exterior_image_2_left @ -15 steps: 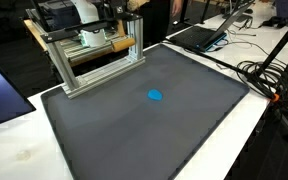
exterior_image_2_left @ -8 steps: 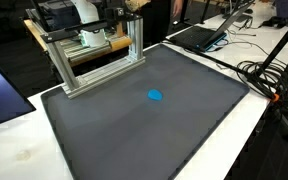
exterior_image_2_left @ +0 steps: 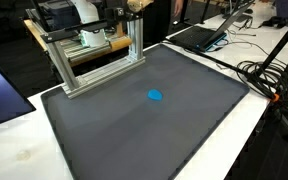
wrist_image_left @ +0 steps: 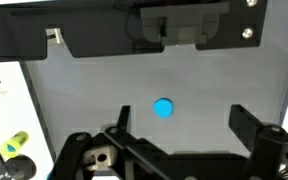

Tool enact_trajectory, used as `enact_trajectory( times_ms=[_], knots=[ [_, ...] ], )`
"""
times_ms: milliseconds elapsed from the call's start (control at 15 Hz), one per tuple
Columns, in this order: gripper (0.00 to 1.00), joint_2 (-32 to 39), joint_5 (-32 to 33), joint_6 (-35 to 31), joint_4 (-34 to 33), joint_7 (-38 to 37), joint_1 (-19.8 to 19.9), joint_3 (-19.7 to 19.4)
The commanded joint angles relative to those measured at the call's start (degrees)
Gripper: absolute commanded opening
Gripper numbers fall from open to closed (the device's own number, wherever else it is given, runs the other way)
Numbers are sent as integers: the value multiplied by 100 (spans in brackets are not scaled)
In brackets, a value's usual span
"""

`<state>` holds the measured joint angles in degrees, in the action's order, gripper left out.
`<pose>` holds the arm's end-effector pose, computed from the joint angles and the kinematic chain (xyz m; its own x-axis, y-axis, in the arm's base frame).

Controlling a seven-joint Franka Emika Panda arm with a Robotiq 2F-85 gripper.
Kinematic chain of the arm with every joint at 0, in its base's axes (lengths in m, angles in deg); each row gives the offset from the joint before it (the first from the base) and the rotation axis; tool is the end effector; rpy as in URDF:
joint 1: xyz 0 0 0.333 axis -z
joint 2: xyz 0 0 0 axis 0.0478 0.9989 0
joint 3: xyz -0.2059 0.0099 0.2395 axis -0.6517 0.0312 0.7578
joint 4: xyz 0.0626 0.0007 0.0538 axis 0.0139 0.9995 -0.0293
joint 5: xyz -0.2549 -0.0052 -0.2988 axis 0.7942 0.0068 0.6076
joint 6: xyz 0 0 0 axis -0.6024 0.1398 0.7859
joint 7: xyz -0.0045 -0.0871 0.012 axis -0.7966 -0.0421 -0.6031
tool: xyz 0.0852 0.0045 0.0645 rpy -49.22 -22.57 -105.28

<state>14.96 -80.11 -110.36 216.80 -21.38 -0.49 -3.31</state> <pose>0.4240 -0.0275 0.5382 0.9946 -0.0745 0.0718 -0.0784 -0.9955 0.0533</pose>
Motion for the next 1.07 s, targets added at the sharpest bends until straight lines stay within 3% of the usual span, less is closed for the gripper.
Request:
enact_trajectory(
  times_ms=[0,333,533,667,733,1000],
  knots=[
    [100,1217,-162,492,-1391,48,16,-122],
    [100,2541,-134,833,-2775,-408,-74,23],
    [100,3024,-267,924,-3197,-396,-172,83],
    [100,3241,-69,987,-3323,-541,-264,144],
    [100,2987,-107,709,-2972,-384,-211,84],
    [100,3221,-103,791,-3166,-467,-282,121]
  ],
)
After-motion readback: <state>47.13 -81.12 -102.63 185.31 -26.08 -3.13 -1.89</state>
